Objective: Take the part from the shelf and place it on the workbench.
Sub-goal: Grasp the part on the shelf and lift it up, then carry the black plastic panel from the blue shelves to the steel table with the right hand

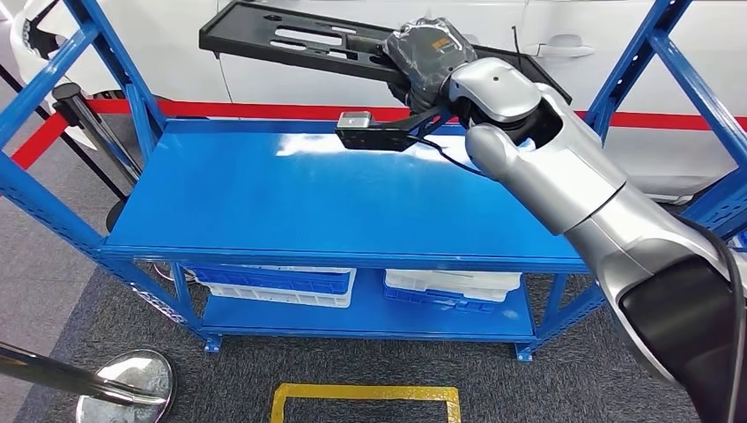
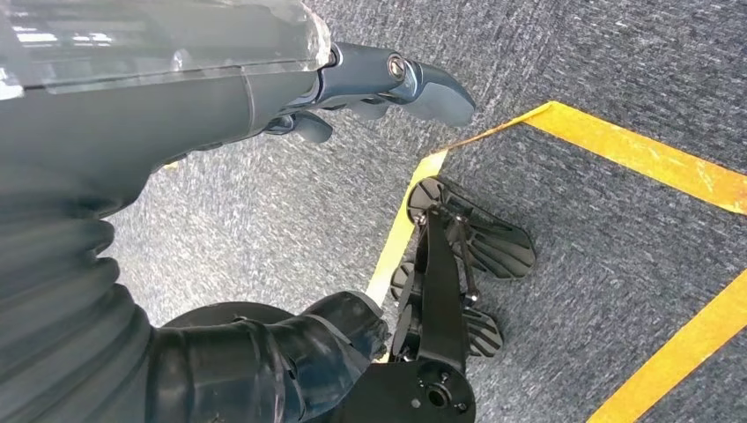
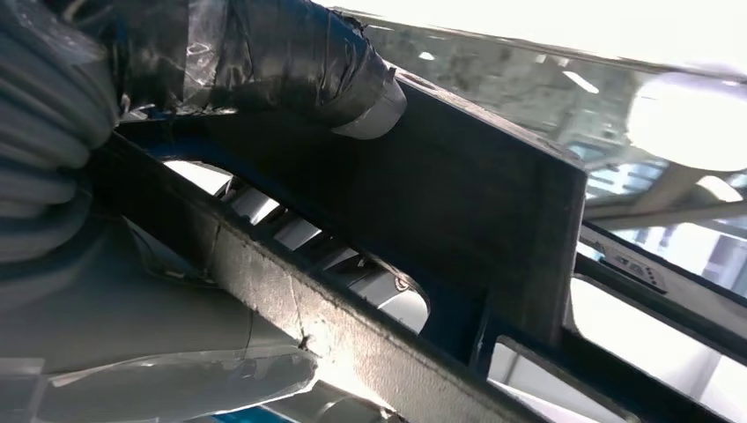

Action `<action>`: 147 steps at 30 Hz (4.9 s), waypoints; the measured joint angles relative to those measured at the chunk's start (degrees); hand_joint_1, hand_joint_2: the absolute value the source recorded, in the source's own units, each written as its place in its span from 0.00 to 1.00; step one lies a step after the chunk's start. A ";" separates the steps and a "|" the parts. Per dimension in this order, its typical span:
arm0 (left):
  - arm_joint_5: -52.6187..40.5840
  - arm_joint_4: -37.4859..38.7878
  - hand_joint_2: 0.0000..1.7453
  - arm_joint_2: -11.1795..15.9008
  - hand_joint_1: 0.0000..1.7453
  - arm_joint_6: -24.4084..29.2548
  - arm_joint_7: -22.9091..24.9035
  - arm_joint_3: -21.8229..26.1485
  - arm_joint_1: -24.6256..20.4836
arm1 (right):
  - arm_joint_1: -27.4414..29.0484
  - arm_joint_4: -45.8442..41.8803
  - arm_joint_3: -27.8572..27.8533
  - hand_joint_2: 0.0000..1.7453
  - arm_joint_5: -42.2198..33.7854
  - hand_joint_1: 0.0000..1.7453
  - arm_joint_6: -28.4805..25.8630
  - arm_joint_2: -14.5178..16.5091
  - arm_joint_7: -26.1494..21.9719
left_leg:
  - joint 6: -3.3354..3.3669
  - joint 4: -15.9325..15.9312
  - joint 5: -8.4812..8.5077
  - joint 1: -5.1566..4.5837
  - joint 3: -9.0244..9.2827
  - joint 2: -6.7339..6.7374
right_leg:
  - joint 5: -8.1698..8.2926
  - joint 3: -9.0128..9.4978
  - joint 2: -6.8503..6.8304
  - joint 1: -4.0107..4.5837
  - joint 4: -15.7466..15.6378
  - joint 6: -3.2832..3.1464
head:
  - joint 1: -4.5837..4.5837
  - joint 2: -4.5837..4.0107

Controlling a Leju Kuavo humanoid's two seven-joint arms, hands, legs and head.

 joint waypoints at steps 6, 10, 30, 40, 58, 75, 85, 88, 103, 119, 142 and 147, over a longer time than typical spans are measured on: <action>-0.13 0.00 1.00 0.05 0.00 -0.07 0.02 0.00 0.01 | 0.48 -1.88 -0.48 1.00 0.03 1.00 1.17 -2.15 -3.14 | 0.00 0.00 0.00 0.01 -0.02 -0.01 | -0.01 -0.01 -0.01 -0.01 0.00 0.00 | 0.00 -0.01; -0.26 0.00 1.00 0.05 0.00 -0.07 0.12 0.00 0.00 | 0.48 -1.88 -0.48 1.00 0.41 1.00 1.47 -2.65 -3.14 | 0.02 0.04 -0.01 0.00 -0.04 0.02 | 0.02 -0.01 0.01 -0.11 -0.02 0.03 | 0.00 -0.01; -0.57 0.00 1.00 -0.13 0.00 0.77 0.90 0.00 -0.09 | 0.70 -1.77 0.14 1.00 0.74 1.00 2.35 -2.65 -2.94 | 2.31 -0.55 1.34 0.29 -0.22 0.35 | -7.96 -5.68 -0.09 -0.81 15.46 1.76 | 0.04 -0.01; -1.00 0.00 1.00 -0.50 0.00 0.93 1.05 -0.02 -0.16 | 0.31 -1.76 0.84 1.00 0.71 1.00 2.46 -2.04 -2.89 | -0.59 3.05 -1.13 0.45 -2.43 -0.11 | -1.38 1.33 -0.22 -0.91 0.51 -0.54 | 0.01 0.00; -1.04 -0.02 1.00 -0.61 0.00 1.10 1.53 0.00 -0.45 | -0.74 0.69 2.73 1.00 -1.60 1.00 2.48 -1.38 -4.61 | 2.21 -0.15 0.15 0.40 0.39 0.09 | -5.79 -6.26 -0.13 -0.57 9.61 1.78 | 0.11 0.00; -0.94 -0.04 1.00 -0.80 0.00 1.09 1.49 0.01 -0.32 | -1.31 1.70 3.06 1.00 0.34 1.00 0.69 -0.38 -1.81 | -1.41 14.92 -5.73 0.61 -8.56 -0.22 | -1.02 3.33 -1.02 0.02 -1.92 -1.54 | 0.02 -0.01; -1.00 -0.07 1.00 -0.43 0.00 1.10 1.47 0.01 -0.31 | -0.98 1.91 3.06 1.00 0.48 1.00 1.05 -0.29 -2.37 | 0.36 1.13 -1.32 0.62 1.06 -0.42 | 0.80 -1.33 -0.91 -0.24 1.02 1.27 | 0.09 0.00; -1.00 -0.07 1.00 -0.43 0.00 1.10 1.49 0.01 -0.37 | -0.95 2.07 3.06 1.00 0.62 1.00 1.06 -0.44 -2.42 | 1.67 0.77 0.44 0.69 -0.67 -0.09 | -5.71 -3.76 -0.52 -0.47 7.49 1.86 | 0.14 -0.01; -0.98 -0.08 1.00 -0.64 0.00 1.13 1.76 0.02 -0.35 | -1.53 2.46 3.19 1.00 1.40 1.00 1.60 -0.05 -2.58 | -0.88 5.28 0.07 0.58 -7.43 -0.32 | -2.65 5.34 -0.83 0.00 -1.96 -1.61 | 0.07 0.00; -0.98 -0.09 1.00 -0.41 0.00 1.12 2.16 0.02 -0.27 | -0.64 3.09 3.74 1.00 0.48 1.00 1.50 -0.11 -1.73 | 0.92 -0.40 -0.95 1.17 1.63 0.08 | -5.59 -4.20 -0.44 -0.22 9.42 1.48 | 0.17 0.00; -1.10 -0.09 1.00 -0.10 0.00 1.10 2.30 0.02 -0.64 | -0.83 2.97 3.74 1.00 1.44 1.00 1.34 -0.45 -2.35 | -0.72 1.37 -5.86 0.61 4.81 -0.24 | 4.53 -4.67 -0.46 0.27 0.84 -0.84 | 0.10 -0.01; -1.12 -0.09 1.00 -0.04 0.00 1.09 2.29 0.02 -0.45 | -0.98 2.95 3.72 1.00 1.25 1.00 1.40 -0.85 -2.44 | 0.79 -0.12 -2.90 0.45 3.38 -0.08 | 5.25 -5.48 -0.36 0.01 0.08 0.79 | 0.12 -0.01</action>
